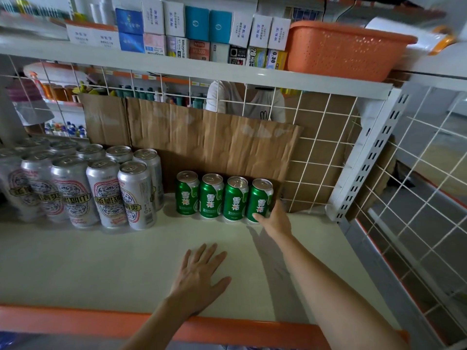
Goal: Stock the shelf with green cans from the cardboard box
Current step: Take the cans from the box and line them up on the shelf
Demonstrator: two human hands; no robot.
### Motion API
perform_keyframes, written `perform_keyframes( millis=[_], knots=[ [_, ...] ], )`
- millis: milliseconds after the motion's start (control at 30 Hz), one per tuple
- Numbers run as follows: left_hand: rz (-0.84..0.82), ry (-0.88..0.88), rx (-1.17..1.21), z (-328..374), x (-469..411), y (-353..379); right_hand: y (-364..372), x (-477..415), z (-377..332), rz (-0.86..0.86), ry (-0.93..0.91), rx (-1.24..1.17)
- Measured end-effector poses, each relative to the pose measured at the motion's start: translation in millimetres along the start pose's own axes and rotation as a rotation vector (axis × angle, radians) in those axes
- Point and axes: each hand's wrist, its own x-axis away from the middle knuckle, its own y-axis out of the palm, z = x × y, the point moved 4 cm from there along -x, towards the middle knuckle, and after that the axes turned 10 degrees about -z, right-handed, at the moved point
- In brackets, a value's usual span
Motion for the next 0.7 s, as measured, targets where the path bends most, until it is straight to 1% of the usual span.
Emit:
perform_keyframes(
  millis=[67, 133, 233, 367, 467, 600, 700],
  knots=[
    [0.006, -0.005, -0.004, 0, 0, -1, -4, 15, 0, 0.019, -0.006, 0.154],
    [-0.011, -0.008, -0.014, 1, 0, -1, -7, 34, 1, 0.007, -0.051, 0.338],
    [-0.042, -0.024, -0.044, 2, 0, -1, -8, 67, 7, -0.022, -0.127, 0.48],
    [-0.012, -0.034, -0.068, 6, 3, -8, -2, 107, 26, -0.051, -0.141, 0.606],
    [0.023, -0.034, -0.102, 9, 5, -13, 2, 134, 35, -0.112, -0.13, 0.664],
    [0.055, -0.032, -0.028, 13, 15, -18, 5, 164, 31, -0.115, -0.19, 0.681],
    [0.064, -0.052, -0.039, 22, 30, -24, 6, 181, 30, -0.128, -0.212, 0.686]
  ],
)
